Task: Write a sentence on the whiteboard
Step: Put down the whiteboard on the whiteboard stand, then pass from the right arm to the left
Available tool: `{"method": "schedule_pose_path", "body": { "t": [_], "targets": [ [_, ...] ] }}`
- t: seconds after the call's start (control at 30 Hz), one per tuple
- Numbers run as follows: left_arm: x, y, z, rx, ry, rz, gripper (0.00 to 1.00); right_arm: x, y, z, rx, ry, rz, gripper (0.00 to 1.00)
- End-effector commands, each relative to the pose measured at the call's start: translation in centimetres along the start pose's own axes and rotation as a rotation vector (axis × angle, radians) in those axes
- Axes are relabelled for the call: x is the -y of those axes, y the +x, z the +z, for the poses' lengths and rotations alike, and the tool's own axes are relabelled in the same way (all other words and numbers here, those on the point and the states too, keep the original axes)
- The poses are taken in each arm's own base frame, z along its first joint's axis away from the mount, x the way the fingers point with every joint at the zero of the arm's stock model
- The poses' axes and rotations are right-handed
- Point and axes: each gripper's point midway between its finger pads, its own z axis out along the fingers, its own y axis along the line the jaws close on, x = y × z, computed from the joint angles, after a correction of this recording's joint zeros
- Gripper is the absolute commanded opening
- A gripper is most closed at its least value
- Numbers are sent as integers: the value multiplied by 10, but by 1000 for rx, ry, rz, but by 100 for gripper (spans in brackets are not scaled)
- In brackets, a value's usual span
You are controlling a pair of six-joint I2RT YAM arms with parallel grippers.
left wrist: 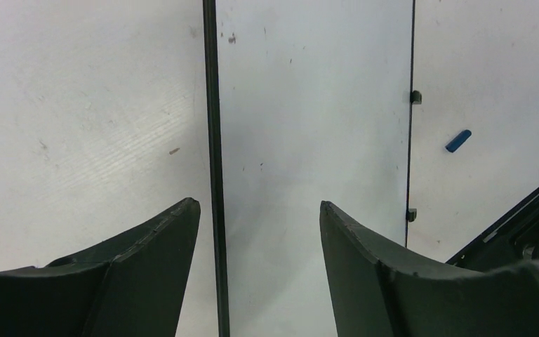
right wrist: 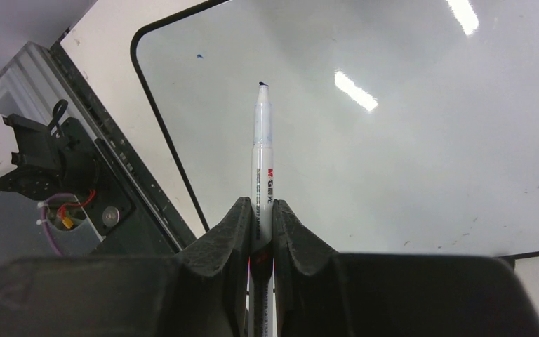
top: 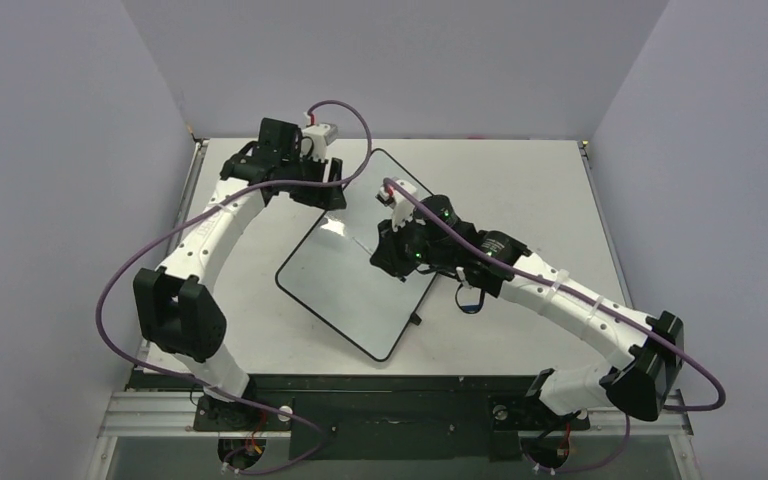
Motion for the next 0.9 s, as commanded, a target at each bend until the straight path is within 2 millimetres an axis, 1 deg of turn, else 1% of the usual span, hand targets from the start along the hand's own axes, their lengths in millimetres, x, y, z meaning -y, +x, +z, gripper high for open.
{"method": "schedule_pose_path", "body": {
  "t": [0.0, 0.03, 0.07, 0.1, 0.13, 0.17, 0.2, 0.23, 0.27, 0.3, 0.33, 0.37, 0.4, 0.43, 0.47, 0.5, 0.53, 0.57, 0.6, 0.63, 0.7, 0.8, 0.83, 0.87],
  "targets": [
    [19, -60, -65, 203, -45, 119, 61, 6, -15, -23, 55, -17, 27, 0],
    [18, -64, -70, 217, -58, 156, 61, 11, -19, -27, 67, -9, 38, 0],
    [21, -70, -79, 244, -69, 186, 61, 12, -19, -30, 63, -16, 45, 0],
    [25, -74, -82, 263, -72, 244, 61, 14, -25, -35, 77, -14, 55, 0],
    [28, -75, -90, 283, -90, 277, 62, 16, -24, -38, 73, -14, 62, 0],
    [36, -79, -91, 306, -92, 348, 63, 19, -31, -44, 90, -7, 71, 0],
    [40, -74, -96, 314, -92, 389, 64, 19, -32, -47, 91, -9, 77, 0],
    [50, -75, -96, 336, -77, 474, 65, 20, -39, -53, 111, -8, 88, 0],
    [56, -65, -97, 337, -54, 520, 65, 18, -41, -58, 118, -16, 93, 0],
    [65, -66, -98, 366, -43, 607, 66, 17, -47, -62, 132, -18, 99, 0],
    [68, -57, -99, 372, -40, 657, 66, 15, -47, -65, 129, -27, 100, 0],
    [81, -59, -108, 425, -28, 700, 68, 13, -51, -68, 135, -38, 97, 0],
    [86, -51, -105, 423, -1, 739, 69, 12, -50, -69, 123, -40, 98, 0],
    [99, -51, -116, 469, 27, 779, 69, 10, -53, -72, 127, -49, 93, 0],
    [111, -39, -114, 472, 108, 857, 70, 9, -54, -74, 124, -49, 93, 0],
    [119, -27, -118, 490, 151, 908, 73, 9, -52, -75, 117, -50, 92, 0],
    [128, -22, -121, 518, 195, 974, 74, 9, -54, -77, 120, -49, 89, 0],
    [135, -21, -128, 578, 191, 1009, 78, 10, -52, -78, 114, -42, 91, 0],
    [141, -25, -133, 623, 188, 1045, 80, 10, -53, -79, 115, -38, 90, 0],
    [147, -20, -140, 646, 217, 1079, 80, 11, -52, -80, 111, -30, 91, 0],
    [159, -11, -146, 669, 271, 1165, 80, 11, -51, -81, 106, -30, 92, 0],
    [175, -2, -149, 694, 311, 1256, 80, 8, -52, -82, 101, -43, 93, 0],
    [176, -1, -149, 693, 305, 1263, 80, 7, -52, -82, 97, -45, 94, 0],
    [182, 2, -149, 689, 317, 1282, 80, 6, -53, -82, 98, -47, 93, 0]
  ]
}}
